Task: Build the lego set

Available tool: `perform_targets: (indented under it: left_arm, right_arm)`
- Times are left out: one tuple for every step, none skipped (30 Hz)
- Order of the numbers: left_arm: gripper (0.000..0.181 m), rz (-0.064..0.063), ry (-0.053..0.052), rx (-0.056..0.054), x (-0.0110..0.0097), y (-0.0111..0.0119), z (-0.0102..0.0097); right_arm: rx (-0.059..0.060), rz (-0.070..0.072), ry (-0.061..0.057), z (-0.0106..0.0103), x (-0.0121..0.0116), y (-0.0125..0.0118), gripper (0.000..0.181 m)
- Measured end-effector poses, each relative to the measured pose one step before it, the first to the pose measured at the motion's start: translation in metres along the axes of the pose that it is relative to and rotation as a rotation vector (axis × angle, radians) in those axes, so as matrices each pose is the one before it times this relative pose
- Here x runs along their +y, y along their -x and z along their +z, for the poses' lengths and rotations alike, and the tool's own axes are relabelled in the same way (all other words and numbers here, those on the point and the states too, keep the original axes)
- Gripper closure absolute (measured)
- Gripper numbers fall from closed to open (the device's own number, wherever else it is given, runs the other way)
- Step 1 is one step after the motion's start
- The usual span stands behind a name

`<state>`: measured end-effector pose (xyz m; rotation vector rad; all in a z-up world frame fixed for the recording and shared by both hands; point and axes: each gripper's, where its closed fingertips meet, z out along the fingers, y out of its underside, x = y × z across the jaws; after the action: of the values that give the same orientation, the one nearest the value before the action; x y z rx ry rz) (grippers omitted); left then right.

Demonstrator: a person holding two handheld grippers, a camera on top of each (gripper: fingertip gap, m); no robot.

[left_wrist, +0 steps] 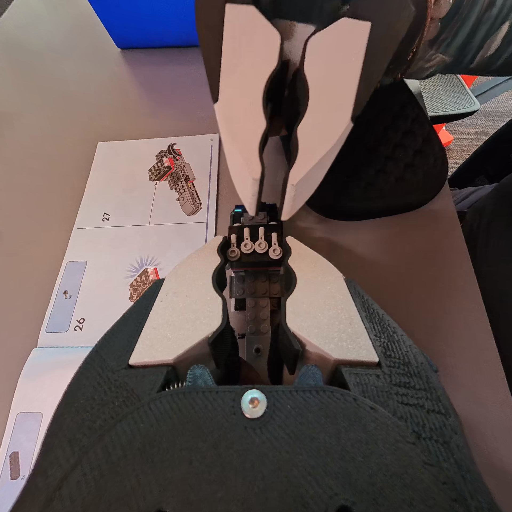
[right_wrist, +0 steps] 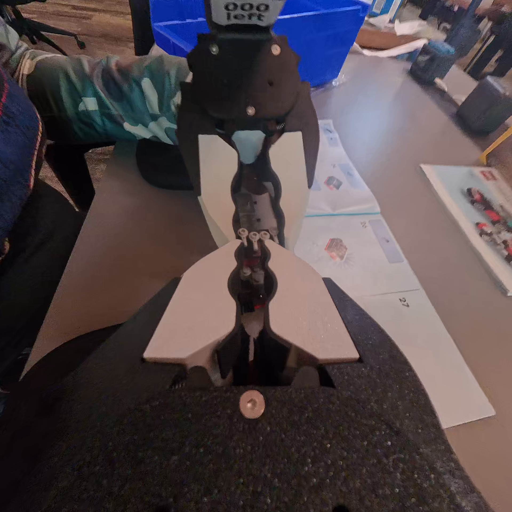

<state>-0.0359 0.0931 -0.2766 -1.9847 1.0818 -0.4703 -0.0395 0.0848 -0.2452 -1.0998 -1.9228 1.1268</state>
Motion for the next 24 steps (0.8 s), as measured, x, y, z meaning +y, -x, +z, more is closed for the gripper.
perform_targets:
  left_arm:
    - [0.144, 0.0015, 0.0, -0.0015, -0.00005, 0.00003, 0.00003]
    - [0.144, 0.0007, 0.0002, -0.0005, 0.0, -0.00003, 0.0]
    - [0.144, 0.0, 0.0, 0.0006, -0.00006, 0.00007, -0.00007]
    - [0.144, -0.0005, -0.0004, 0.0011, -0.00004, -0.00004, 0.00002]
    - [0.144, -0.0001, -0.0007, 0.0008, -0.00003, -0.00005, -0.00002]
    - [0.144, 0.0006, -0.0007, 0.0, -0.00006, -0.00004, 0.0]
    - [0.144, 0.0008, -0.0006, -0.0005, -0.00005, 0.00004, -0.00001]
    - [0.144, 0.0006, -0.0005, -0.0004, -0.00001, -0.00007, -0.00006]
    - [0.144, 0.0001, -0.0005, -0.0001, -0.00006, 0.00002, 0.00004]
    - [0.144, -0.0002, -0.0005, 0.0001, -0.00001, 0.00003, -0.00003]
    - [0.144, -0.0002, -0.0006, 0.0002, -0.00007, -0.00004, 0.00004]
    - [0.144, -0.0001, -0.0004, 0.0002, 0.0, 0.00002, -0.00003]
    - [0.144, -0.0001, -0.0004, 0.0001, -0.00005, -0.00002, 0.00003]
    - [0.144, 0.0, -0.0003, -0.0001, 0.00005, -0.00002, -0.00009]
    - [0.144, 0.0005, -0.0002, -0.0002, -0.00005, -0.00008, 0.00003]
    - [0.144, 0.0008, -0.0002, -0.0003, 0.00001, 0.00002, -0.00004]
    - [0.144, 0.001, -0.0002, -0.0002, -0.00005, -0.00004, 0.00003]
    - [0.144, 0.0008, -0.0002, 0.0002, -0.00005, -0.0001, 0.00003]
    - [0.144, 0.0001, -0.0003, 0.0003, 0.00004, -0.00006, -0.00009]
    - [0.144, -0.0004, -0.0004, 0.0002, 0.0, -0.00001, -0.00004]
    - [0.144, -0.0002, -0.0003, 0.0, -0.00004, -0.00002, 0.00002]
    - [0.144, 0.0003, -0.0002, -0.0003, 0.00005, 0.00005, 0.00008]
    - [0.144, 0.0004, -0.0001, -0.0004, 0.00001, 0.0, -0.00004]
    - [0.144, 0.0003, -0.0002, -0.0002, -0.00002, 0.00004, 0.00001]
  right_arm:
    - [-0.0024, -0.0185, 0.003, 0.00108, -0.00072, 0.00295, 0.171]
    - [0.0006, -0.0125, 0.0172, 0.00164, 0.00167, 0.00184, 0.17]
    - [0.0092, -0.0084, 0.0237, 0.00152, 0.00312, -0.00035, 0.17]
    - [0.0093, -0.0027, 0.0152, 0.00093, 0.00246, -0.00119, 0.17]
    - [-0.003, 0.004, -0.002, 0.00004, 0.00021, -0.00035, 0.171]
    - [-0.002, 0.0117, -0.0123, -0.00048, -0.00119, -0.00108, 0.172]
    - [-0.0016, 0.0145, -0.0098, -0.00073, -0.00102, -0.00141, 0.174]
    - [-0.005, 0.0113, -0.0019, -0.00029, -0.00003, -0.0009, 0.176]
    - [-0.0042, 0.005, 0.0027, 0.00021, 0.00043, -0.00046, 0.176]
    - [-0.0006, -0.0001, 0.0045, 0.00057, 0.00075, -0.00045, 0.176]
    - [-0.001, -0.0014, 0.0056, 0.00083, 0.00077, 0.00002, 0.176]
    - [-0.0089, -0.0008, 0.0069, 0.00093, 0.00082, 0.00108, 0.176]
    - [0.0005, 0.0005, 0.0031, 0.00056, 0.00034, -0.00013, 0.176]
    - [0.0, -0.0003, -0.0009, -0.00001, -0.00015, -0.00035, 0.177]
    - [0.0, 0.0035, 0.0002, 0.00019, 0.00033, -0.0003, 0.177]
    - [0.0005, 0.0028, -0.0014, 0.00017, -0.00005, -0.0003, 0.178]
    - [0.0019, 0.0015, -0.0009, 0.00012, -0.00001, -0.00035, 0.178]
    - [-0.0026, 0.0014, -0.0017, 0.00019, -0.0001, 0.0, 0.178]
    - [-0.0033, 0.0022, -0.002, 0.00017, -0.0001, 0.00006, 0.178]
    - [-0.0033, 0.0012, -0.0024, 0.00008, -0.00009, -0.00006, 0.178]
    - [-0.0027, -0.0002, -0.002, 0.00017, -0.00003, 0.00018, 0.178]
    - [-0.0008, -0.0003, -0.0013, -0.00001, 0.00001, -0.00003, 0.178]
    - [-0.0009, 0.0005, -0.0012, 0.00006, 0.0, -0.00001, 0.178]
    - [-0.0006, -0.0006, -0.0012, 0.00001, 0.0, 0.00001, 0.178]
